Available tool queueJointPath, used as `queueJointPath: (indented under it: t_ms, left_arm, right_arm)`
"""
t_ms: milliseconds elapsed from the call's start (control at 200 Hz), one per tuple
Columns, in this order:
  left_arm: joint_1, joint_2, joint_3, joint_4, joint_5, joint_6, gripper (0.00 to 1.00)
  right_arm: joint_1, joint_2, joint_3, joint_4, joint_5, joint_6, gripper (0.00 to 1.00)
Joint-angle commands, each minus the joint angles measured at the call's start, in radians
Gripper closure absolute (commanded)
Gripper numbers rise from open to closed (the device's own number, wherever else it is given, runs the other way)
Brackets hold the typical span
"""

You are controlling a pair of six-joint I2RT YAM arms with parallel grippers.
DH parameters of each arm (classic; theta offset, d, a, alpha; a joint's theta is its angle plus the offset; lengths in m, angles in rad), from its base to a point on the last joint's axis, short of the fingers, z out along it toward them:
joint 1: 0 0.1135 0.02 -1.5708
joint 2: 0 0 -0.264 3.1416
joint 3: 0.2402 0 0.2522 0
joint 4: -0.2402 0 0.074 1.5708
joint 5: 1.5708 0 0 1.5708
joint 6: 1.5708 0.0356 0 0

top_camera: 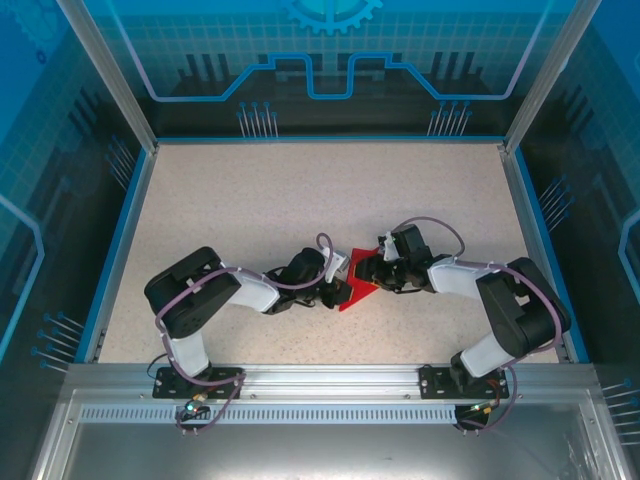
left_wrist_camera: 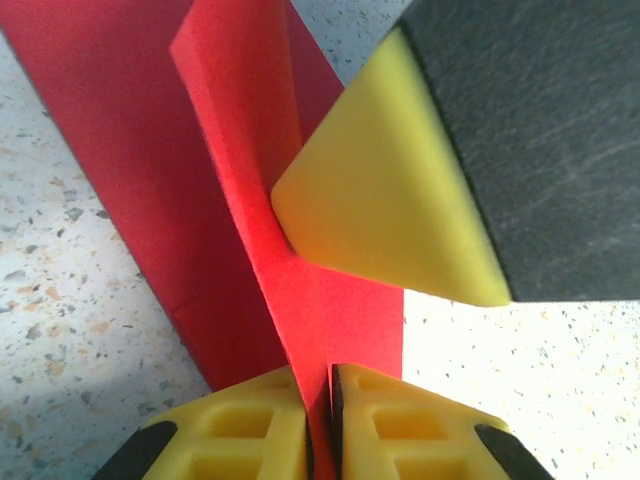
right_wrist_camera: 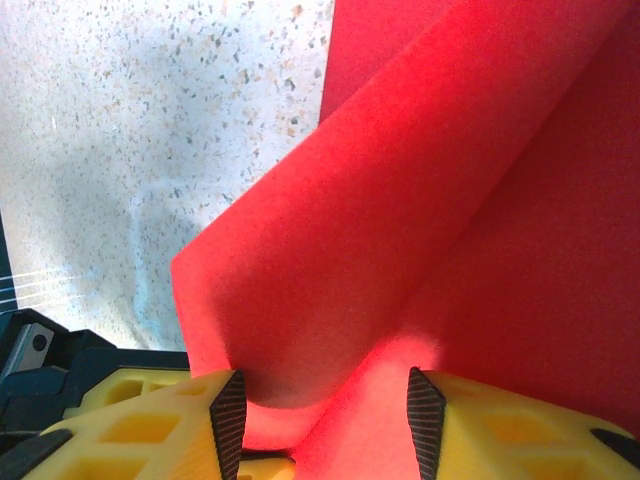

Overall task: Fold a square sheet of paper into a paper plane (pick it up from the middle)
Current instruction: Fourth fold the wing at the center of the table.

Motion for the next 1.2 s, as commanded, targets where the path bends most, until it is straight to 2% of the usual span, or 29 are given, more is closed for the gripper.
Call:
queueJointPath:
  t_ms: [0, 375, 475, 725, 785, 850, 910, 1115, 1195]
  left_arm:
    - [-0.008, 0.015, 0.025, -0.013, 0.040, -0.018, 0.85]
    - [0.000, -0.025, 0.014, -0.033, 0.037, -0.030, 0.70]
    - [0.015, -0.083, -0.019, -0.045, 0.027, -0.046, 0.63]
    - [0.041, -0.260, -0.086, -0.161, -0.040, -0.108, 0.52]
    - [0.041, -0.271, -0.077, -0.170, -0.032, -0.149, 0.53]
    - [0.040, -0.265, -0.055, -0.181, -0.019, -0.191, 0.62]
    - [0.039, -0.250, -0.034, -0.182, 0.001, -0.216, 0.64]
    - [0.042, -0.135, 0.023, -0.097, 0.107, -0.302, 0.74]
    - [0.041, -0.099, 0.045, -0.084, 0.110, -0.324, 0.78]
  right_arm:
    - [-0.016, 0.023, 0.003, -0.005, 0.006, -0.007, 0.50]
    - [-0.021, 0.068, 0.022, -0.051, 0.033, 0.006, 0.49]
    - [-0.021, 0.071, 0.031, -0.076, 0.047, 0.004, 0.49]
    - [-0.022, 0.091, 0.053, -0.143, 0.078, 0.002, 0.49]
    - [-0.021, 0.096, 0.056, -0.157, 0.086, 0.002, 0.49]
    - [-0.022, 0.100, 0.057, -0.175, 0.096, 0.001, 0.49]
    - [-0.021, 0.105, 0.061, -0.187, 0.103, -0.001, 0.51]
    - [-0.021, 0.118, 0.073, -0.231, 0.123, -0.002, 0.52]
    - [-0.022, 0.122, 0.078, -0.241, 0.127, -0.003, 0.53]
